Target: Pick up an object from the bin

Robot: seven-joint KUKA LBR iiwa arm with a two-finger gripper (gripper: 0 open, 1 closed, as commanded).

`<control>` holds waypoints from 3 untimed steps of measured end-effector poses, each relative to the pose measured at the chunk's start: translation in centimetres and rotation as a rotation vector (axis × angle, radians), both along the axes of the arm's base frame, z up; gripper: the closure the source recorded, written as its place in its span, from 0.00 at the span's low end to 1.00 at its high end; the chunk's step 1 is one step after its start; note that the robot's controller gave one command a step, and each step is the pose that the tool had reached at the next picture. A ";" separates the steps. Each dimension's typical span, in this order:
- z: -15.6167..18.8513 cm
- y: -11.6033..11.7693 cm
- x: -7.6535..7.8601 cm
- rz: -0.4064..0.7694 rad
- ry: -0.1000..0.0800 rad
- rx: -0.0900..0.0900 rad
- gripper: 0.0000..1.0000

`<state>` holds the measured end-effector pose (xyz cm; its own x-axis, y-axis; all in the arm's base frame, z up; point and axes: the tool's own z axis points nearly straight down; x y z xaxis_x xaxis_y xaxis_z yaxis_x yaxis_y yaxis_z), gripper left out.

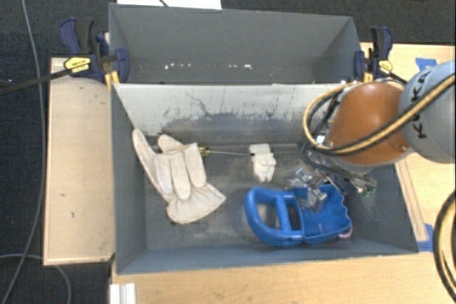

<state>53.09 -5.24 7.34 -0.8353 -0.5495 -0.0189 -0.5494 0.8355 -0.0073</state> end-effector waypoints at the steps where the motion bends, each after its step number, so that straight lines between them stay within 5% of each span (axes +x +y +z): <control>1: 0.0 0.0 0.0 0.000 0.000 0.000 1.00; 3: 6.5 0.1 -0.2 -0.005 0.006 0.003 1.00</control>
Offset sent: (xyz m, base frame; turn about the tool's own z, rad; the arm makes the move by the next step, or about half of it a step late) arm 0.0001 0.0000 0.0511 0.0000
